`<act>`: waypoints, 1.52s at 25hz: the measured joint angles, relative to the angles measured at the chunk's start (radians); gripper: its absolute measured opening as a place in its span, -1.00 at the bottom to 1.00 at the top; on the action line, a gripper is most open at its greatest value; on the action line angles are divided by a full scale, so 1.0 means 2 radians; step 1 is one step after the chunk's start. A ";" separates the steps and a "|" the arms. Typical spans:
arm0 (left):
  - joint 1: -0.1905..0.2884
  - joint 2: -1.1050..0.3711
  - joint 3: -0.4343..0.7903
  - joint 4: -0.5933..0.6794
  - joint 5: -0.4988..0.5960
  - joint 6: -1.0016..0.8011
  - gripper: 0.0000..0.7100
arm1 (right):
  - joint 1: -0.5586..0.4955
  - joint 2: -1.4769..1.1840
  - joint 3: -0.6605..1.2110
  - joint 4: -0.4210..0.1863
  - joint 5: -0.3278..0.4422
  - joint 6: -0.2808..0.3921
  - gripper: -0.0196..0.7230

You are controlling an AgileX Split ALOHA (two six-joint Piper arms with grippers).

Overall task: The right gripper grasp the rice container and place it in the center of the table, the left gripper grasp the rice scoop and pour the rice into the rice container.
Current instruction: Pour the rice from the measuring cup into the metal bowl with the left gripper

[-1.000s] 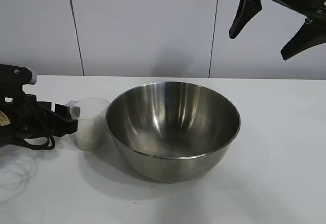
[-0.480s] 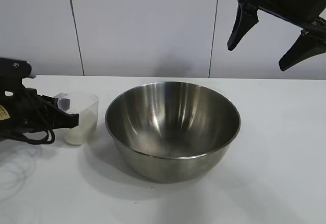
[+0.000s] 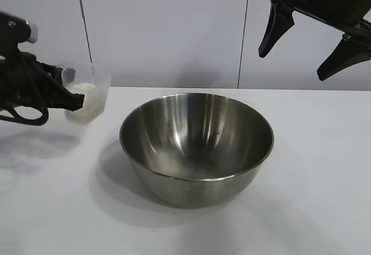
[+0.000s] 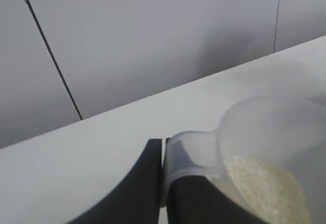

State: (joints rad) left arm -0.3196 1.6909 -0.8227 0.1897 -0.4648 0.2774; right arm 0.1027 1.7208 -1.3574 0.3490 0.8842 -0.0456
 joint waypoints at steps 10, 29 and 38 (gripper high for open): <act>-0.112 -0.003 -0.090 0.002 0.110 0.155 -0.99 | 0.000 0.000 0.000 0.001 0.002 -0.002 0.92; -0.196 0.112 -0.137 0.006 0.125 0.516 -0.99 | 0.000 0.000 0.000 0.003 0.002 -0.019 0.92; -0.196 0.138 -0.137 0.006 0.079 0.770 -0.99 | 0.000 0.000 0.000 0.003 -0.001 -0.032 0.92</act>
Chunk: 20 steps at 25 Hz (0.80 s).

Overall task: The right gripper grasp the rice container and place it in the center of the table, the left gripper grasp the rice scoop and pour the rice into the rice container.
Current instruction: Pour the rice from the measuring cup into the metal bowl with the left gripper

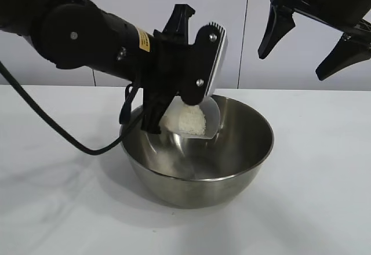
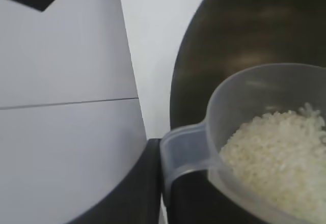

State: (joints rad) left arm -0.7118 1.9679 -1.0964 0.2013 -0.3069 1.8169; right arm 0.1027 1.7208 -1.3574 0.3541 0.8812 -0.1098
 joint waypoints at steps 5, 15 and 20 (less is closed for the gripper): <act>0.000 0.006 0.000 0.000 -0.042 0.068 -0.99 | 0.000 0.000 0.000 0.000 0.000 -0.008 0.92; 0.000 0.007 0.000 0.000 -0.138 0.192 -0.99 | 0.000 0.000 0.000 0.000 -0.005 -0.016 0.92; 0.000 0.007 0.000 0.010 -0.139 0.197 -0.99 | 0.000 0.000 0.000 0.000 -0.007 -0.019 0.92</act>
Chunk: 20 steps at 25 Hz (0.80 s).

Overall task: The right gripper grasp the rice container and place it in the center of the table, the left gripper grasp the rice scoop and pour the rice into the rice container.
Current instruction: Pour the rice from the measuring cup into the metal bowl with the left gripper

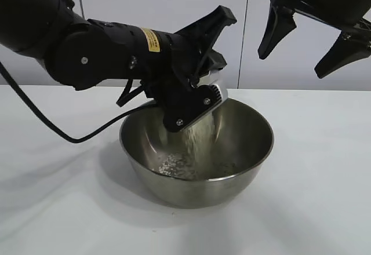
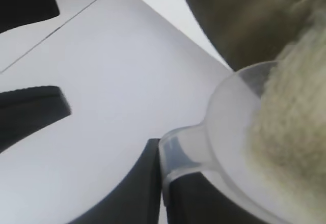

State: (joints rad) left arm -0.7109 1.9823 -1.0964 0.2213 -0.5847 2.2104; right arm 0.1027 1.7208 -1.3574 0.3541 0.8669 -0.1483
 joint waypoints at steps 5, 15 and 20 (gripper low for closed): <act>0.000 0.000 0.000 0.028 0.001 0.001 -0.99 | 0.000 0.000 0.000 0.000 -0.001 -0.001 0.92; 0.000 0.000 0.000 0.045 0.029 0.001 -0.99 | 0.000 0.000 0.000 0.000 -0.001 -0.003 0.89; 0.000 -0.002 0.034 0.043 0.004 -0.053 -0.99 | 0.000 0.000 0.000 0.000 0.000 -0.003 0.89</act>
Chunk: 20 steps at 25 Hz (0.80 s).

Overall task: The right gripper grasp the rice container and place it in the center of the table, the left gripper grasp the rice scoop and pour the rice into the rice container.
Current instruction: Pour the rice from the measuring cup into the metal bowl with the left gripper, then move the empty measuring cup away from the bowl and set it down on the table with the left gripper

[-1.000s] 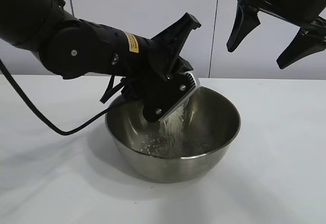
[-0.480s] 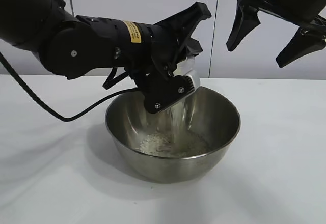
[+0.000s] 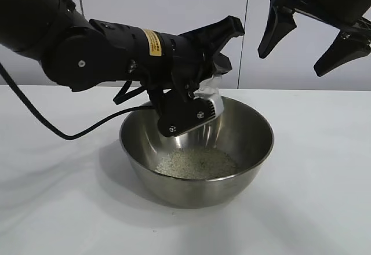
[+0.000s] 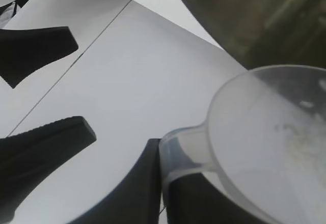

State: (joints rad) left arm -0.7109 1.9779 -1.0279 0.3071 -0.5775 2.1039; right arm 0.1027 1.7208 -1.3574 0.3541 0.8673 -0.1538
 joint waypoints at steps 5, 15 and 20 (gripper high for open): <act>-0.011 -0.003 0.065 -0.068 -0.101 -0.103 -0.99 | 0.000 0.000 0.000 0.000 0.000 0.000 0.89; -0.027 -0.012 0.084 -0.320 -0.277 -0.317 -0.99 | 0.000 0.000 0.000 0.008 0.000 0.000 0.89; -0.027 -0.041 0.085 -0.415 -0.276 -0.463 -0.99 | 0.000 0.000 0.000 0.008 0.000 0.000 0.89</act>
State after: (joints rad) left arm -0.7650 1.8951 -0.8584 -0.5228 -1.1296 1.1783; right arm 0.1027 1.7208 -1.3574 0.3698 0.8681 -0.1542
